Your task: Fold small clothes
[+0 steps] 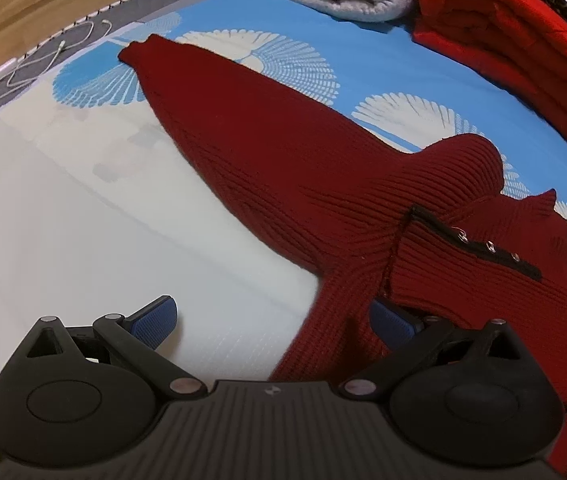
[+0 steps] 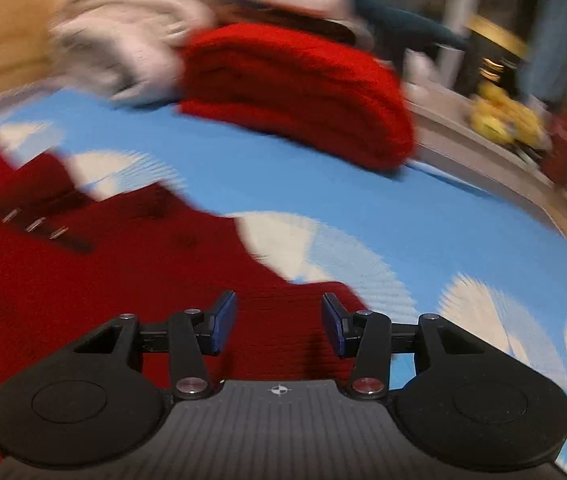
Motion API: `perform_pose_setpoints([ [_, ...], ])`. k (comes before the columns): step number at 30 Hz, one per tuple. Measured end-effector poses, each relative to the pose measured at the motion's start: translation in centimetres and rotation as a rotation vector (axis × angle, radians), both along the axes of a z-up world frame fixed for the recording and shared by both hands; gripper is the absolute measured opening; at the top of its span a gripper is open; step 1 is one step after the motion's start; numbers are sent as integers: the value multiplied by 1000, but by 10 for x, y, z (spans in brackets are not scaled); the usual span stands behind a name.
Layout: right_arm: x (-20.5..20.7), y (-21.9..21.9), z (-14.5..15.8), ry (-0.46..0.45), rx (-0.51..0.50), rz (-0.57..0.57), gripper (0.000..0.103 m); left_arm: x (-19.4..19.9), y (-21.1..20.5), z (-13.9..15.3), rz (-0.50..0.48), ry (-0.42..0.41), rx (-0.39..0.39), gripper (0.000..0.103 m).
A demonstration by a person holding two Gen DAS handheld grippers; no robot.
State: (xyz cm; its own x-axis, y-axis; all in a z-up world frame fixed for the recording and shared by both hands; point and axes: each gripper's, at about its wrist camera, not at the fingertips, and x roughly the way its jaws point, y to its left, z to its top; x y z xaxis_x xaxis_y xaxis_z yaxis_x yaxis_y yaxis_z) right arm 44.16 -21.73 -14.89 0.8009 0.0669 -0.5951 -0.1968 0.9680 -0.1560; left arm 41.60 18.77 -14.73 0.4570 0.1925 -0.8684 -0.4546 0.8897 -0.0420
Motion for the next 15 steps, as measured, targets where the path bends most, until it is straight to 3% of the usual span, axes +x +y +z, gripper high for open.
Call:
perform_pose_setpoints([
  [2, -1, -14, 0, 39, 50, -53, 48, 0, 2, 0, 3, -1, 6, 102],
  [4, -12, -12, 2, 45, 31, 34, 50, 1, 7, 0, 24, 0, -1, 102],
  [6, -23, 8, 1, 55, -23, 165, 65, 1, 10, 0, 43, 1, -20, 102],
  [7, -29, 22, -2, 57, -43, 222, 77, 1, 10, 0, 46, 1, -27, 102],
  [8, -32, 38, -6, 64, -57, 280, 84, 1, 10, 0, 45, 0, -33, 102],
  [13, -24, 147, -41, 105, -122, 487, 86, 2, 10, 3, 63, -15, -46, 102],
  [15, -18, 182, -49, 36, -148, 480, 87, 2, 14, 4, 80, -20, -58, 102],
])
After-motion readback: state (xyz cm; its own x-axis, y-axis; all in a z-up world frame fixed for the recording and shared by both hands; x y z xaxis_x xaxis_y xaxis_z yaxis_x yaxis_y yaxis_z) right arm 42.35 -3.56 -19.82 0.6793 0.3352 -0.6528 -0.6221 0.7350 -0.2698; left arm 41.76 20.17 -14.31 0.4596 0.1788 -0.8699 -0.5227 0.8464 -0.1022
